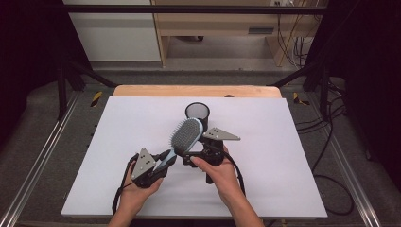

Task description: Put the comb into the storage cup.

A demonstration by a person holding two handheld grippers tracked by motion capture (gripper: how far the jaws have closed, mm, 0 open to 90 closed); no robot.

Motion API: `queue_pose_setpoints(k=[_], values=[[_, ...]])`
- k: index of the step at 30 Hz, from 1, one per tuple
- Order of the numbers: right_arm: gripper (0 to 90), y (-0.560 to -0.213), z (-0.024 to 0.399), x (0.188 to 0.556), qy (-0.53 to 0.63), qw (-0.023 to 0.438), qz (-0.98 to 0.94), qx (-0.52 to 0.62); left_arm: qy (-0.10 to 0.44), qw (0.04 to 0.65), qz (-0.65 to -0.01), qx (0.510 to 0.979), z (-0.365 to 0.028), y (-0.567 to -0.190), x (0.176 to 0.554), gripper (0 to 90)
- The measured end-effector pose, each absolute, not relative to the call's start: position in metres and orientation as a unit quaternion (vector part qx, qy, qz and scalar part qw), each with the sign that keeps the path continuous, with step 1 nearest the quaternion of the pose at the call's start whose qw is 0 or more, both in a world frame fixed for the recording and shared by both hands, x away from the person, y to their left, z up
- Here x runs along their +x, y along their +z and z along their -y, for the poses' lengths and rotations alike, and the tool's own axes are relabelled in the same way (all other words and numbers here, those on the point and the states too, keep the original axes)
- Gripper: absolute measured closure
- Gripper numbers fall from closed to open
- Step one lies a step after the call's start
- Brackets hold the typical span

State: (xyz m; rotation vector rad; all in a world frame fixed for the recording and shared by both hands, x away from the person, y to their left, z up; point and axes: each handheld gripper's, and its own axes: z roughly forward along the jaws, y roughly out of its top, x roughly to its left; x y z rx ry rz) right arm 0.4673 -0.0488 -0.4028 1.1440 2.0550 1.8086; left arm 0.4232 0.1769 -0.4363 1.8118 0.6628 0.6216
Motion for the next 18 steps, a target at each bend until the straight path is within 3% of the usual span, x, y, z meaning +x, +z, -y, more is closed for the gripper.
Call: queue_pose_setpoints(k=[12, 18], values=[[16.2, -0.3965, 0.0495, 0.4735, 0.627, 0.063, -0.670, 0.393, 0.266, 0.533, -0.266, 0.758, -0.1750, -0.4372, 0.4217, 69.3], [27.3, -0.3965, 0.0510, 0.4755, 0.630, 0.066, -0.665, 0.397, 0.264, 0.540, -0.267, 0.753, -0.1778, -0.4384, 0.4231, 69.3]])
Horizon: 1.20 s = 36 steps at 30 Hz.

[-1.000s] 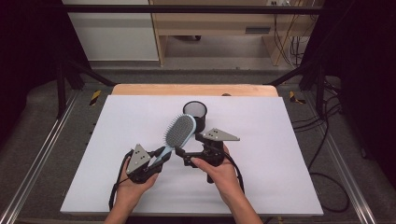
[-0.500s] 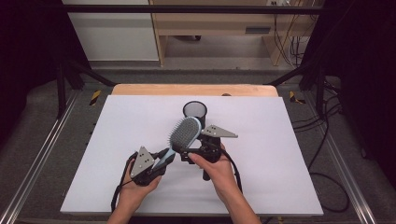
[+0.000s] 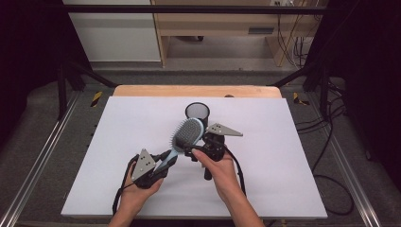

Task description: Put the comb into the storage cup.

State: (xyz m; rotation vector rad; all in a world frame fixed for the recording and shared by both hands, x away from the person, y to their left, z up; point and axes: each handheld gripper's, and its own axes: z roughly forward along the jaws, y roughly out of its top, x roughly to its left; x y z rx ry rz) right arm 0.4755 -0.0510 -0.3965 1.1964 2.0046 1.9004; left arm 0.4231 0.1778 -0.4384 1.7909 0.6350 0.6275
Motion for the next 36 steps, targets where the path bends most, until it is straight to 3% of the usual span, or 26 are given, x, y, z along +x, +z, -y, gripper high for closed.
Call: queue_pose_setpoints(k=[15, 36], values=[[44.8, -0.389, 0.050, 0.473, 0.657, 0.053, -0.652, 0.375, 0.271, 0.542, -0.273, 0.747, -0.182, -0.438, 0.424, 69.4], [54.4, -0.381, 0.037, 0.473, 0.649, 0.049, -0.666, 0.365, 0.269, 0.536, -0.290, 0.746, -0.188, -0.440, 0.429, 69.4]])
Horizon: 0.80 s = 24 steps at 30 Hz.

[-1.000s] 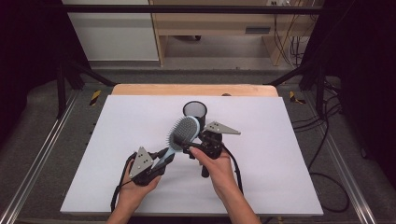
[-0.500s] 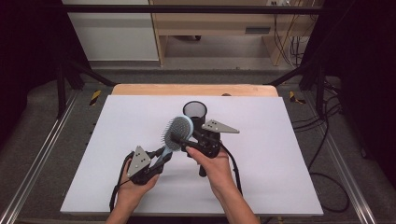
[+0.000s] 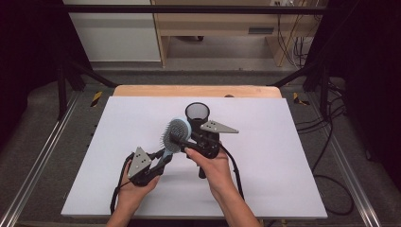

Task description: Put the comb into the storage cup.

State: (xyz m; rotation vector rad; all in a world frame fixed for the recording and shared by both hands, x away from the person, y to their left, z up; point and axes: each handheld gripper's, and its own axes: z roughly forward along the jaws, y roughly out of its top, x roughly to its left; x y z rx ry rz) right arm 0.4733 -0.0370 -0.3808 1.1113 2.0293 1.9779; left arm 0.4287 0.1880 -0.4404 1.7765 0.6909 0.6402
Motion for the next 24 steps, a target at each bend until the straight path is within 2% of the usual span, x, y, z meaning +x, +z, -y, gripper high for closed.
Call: queue_pose_setpoints(k=[24], values=[[57.3, -0.3838, 0.0317, 0.4727, 0.647, 0.054, -0.667, 0.365, 0.264, 0.533, -0.307, 0.743, -0.1899, -0.4441, 0.4317, 68.0]])
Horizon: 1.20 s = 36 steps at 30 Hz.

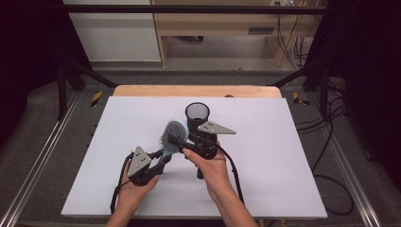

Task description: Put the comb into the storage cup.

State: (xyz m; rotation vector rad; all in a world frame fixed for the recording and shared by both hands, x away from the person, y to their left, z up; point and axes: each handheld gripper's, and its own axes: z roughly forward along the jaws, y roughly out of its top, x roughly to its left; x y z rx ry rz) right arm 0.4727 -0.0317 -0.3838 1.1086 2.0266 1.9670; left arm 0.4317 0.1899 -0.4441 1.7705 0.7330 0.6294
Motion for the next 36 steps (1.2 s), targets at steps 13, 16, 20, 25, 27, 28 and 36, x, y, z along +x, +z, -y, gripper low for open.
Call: queue_pose_setpoints(k=[13, 16, 20, 25, 27, 28, 36], values=[[56.7, -0.383, 0.052, 0.487, 0.651, 0.069, -0.639, 0.403, 0.282, 0.554, -0.308, 0.720, -0.201, -0.435, 0.426, 29.2], [56.6, -0.383, 0.059, 0.492, 0.649, 0.074, -0.633, 0.414, 0.284, 0.556, -0.311, 0.717, -0.208, -0.433, 0.423, 23.6], [56.4, -0.383, 0.067, 0.499, 0.647, 0.081, -0.629, 0.424, 0.283, 0.562, -0.325, 0.706, -0.222, -0.431, 0.417, 15.3], [56.2, -0.377, 0.073, 0.507, 0.649, 0.084, -0.619, 0.433, 0.293, 0.562, -0.339, 0.696, -0.241, -0.433, 0.415, 4.4], [56.1, -0.373, 0.074, 0.510, 0.652, 0.087, -0.615, 0.435, 0.292, 0.563, -0.354, 0.687, -0.248, -0.434, 0.419, 4.1], [56.0, -0.371, 0.075, 0.511, 0.654, 0.088, -0.612, 0.436, 0.290, 0.564, -0.361, 0.683, -0.252, -0.435, 0.421, 4.1], [55.7, -0.356, 0.083, 0.528, 0.661, 0.099, -0.591, 0.452, 0.291, 0.561, -0.379, 0.676, -0.266, -0.439, 0.427, 4.9]])
